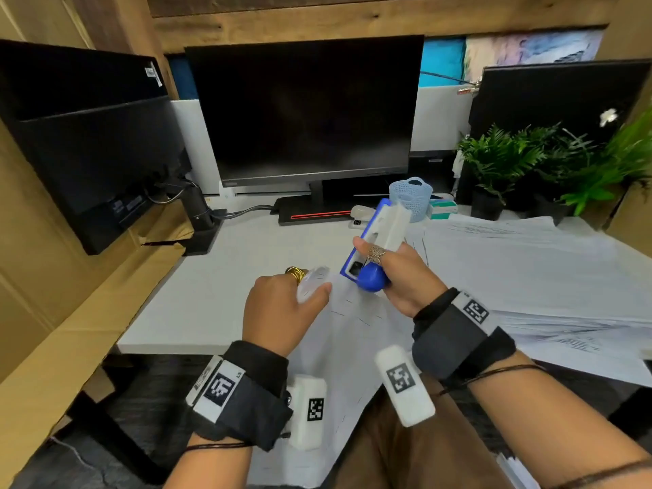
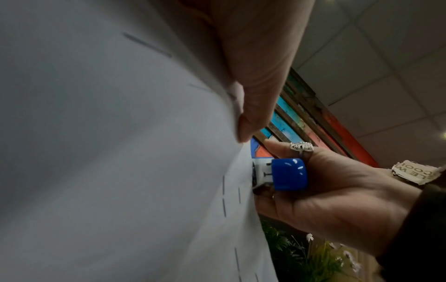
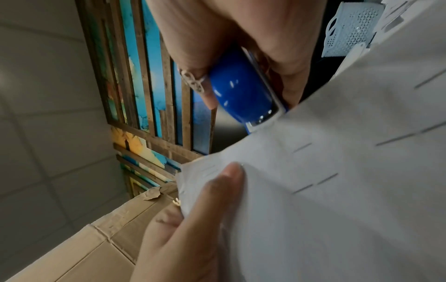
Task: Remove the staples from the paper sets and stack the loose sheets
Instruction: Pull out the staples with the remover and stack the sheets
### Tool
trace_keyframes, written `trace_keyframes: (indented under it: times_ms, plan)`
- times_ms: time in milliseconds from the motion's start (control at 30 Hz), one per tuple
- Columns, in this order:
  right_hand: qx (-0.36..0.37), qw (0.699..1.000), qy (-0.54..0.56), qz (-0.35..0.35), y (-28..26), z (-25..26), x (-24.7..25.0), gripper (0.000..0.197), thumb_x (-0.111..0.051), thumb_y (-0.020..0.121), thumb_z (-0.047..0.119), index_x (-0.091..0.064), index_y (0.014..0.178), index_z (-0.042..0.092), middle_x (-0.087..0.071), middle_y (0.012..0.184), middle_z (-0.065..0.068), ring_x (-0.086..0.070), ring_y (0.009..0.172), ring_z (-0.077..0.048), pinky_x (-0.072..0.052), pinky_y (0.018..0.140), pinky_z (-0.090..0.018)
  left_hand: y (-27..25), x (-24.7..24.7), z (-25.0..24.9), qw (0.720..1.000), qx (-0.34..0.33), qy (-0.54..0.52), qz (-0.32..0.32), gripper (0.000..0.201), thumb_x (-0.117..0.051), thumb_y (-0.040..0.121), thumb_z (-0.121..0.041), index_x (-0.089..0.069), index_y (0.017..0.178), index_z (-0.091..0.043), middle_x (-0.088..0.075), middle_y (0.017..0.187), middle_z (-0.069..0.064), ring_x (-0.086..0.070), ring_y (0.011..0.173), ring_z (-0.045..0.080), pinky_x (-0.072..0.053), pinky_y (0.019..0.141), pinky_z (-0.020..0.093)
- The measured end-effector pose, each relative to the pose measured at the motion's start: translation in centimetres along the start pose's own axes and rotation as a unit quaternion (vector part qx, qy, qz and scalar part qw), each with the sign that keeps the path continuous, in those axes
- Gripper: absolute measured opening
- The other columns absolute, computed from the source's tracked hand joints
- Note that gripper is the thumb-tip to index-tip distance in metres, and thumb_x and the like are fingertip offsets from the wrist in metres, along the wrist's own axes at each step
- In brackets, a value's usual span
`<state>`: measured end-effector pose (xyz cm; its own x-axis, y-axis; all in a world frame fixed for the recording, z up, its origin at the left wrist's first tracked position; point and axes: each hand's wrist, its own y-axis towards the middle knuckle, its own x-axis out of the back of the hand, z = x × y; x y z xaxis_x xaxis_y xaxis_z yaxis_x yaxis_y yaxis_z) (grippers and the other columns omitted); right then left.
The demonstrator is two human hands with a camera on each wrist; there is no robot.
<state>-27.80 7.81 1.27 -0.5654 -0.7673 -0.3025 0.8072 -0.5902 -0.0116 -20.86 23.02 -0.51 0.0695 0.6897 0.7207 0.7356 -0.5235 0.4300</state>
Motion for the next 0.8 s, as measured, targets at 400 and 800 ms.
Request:
trace_keyframes:
  times_ms: [400, 800]
  plan:
    - [0.062, 0.987, 0.072, -0.131, -0.9, -2.2, -1.2, 0.021, -0.07, 0.079, 0.03, -0.061, 0.096, 0.02, -0.06, 0.083, -0.002, -0.057, 0.08, -0.015, -0.052, 0.08, -0.037, -1.2, -1.0, -1.2, 0.988, -0.148, -0.011, -0.032, 0.057, -0.064, 0.082, -0.038, -0.022, 0.047, -0.023, -0.013, 0.042, -0.011, -0.021, 0.038, 0.009, -0.016, 0.043, 0.022]
    - [0.083, 0.987, 0.073, -0.113, -0.4, -3.6, -1.7, 0.018, -0.063, 0.086, 0.024, -0.054, 0.101, 0.02, -0.056, 0.082, 0.0, -0.057, 0.079, -0.012, -0.052, 0.067, -0.024, -1.4, -1.6, 0.2, 0.979, -0.199, -0.013, -0.044, 0.047, -0.048, 0.082, -0.048, -0.037, 0.049, -0.017, -0.025, 0.045, -0.006, -0.031, 0.041, 0.013, -0.02, 0.046, 0.019]
